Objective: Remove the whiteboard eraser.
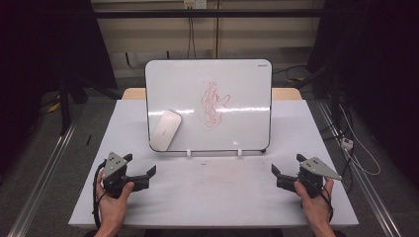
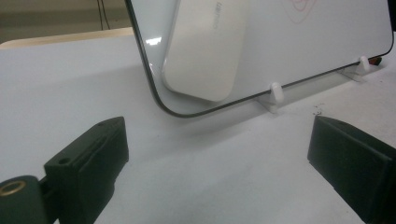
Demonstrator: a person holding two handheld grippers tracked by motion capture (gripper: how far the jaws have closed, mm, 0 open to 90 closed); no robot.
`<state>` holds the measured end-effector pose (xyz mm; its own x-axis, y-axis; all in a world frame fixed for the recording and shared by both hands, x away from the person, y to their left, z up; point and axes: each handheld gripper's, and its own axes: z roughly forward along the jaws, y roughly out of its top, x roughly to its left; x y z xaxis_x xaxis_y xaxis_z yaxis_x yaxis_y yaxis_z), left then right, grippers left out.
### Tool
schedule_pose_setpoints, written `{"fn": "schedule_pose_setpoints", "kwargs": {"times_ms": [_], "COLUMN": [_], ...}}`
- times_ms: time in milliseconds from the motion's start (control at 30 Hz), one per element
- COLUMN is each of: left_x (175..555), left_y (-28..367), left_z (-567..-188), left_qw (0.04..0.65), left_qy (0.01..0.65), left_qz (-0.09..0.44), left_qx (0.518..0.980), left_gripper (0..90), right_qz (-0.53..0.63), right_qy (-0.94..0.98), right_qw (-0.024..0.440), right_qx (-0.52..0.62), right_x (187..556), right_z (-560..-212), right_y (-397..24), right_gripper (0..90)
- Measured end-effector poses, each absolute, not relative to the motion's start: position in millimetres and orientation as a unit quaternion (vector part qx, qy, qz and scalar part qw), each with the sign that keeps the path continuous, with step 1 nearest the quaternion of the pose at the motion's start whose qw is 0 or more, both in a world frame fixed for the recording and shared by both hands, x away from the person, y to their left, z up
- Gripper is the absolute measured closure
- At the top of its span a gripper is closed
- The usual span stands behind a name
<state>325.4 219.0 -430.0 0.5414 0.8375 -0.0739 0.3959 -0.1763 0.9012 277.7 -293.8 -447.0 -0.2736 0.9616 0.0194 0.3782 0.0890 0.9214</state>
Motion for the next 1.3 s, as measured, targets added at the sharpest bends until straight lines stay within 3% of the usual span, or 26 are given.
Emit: {"fn": "schedule_pose_setpoints", "kwargs": {"times_ms": [300,367,733,1300], "left_x": [331,331,342,382], "left_y": [217,216,206,184], "left_z": [-430,-429,-420,-399], "left_qw": [0.471,0.463,0.466,0.437], "left_qy": [0.433,0.446,0.415,0.406], "left_qz": [0.221,0.238,0.201,0.215], "left_qx": [0.737,0.728,0.755,0.773], "left_gripper": [6.3,6.9,4.8,6.2], "right_qz": [0.448,0.446,0.441,0.441], "right_qy": [0.662,0.664,0.669,0.675], "right_qw": [0.321,0.321,0.314,0.306], "right_qx": [0.507,0.508,0.51,0.506], "right_x": [279,279,279,283], "right_z": [-448,-448,-449,-451], "right_y": [-295,-295,-295,-292], "right_gripper": [4.5,4.5,4.3,4.6]}}
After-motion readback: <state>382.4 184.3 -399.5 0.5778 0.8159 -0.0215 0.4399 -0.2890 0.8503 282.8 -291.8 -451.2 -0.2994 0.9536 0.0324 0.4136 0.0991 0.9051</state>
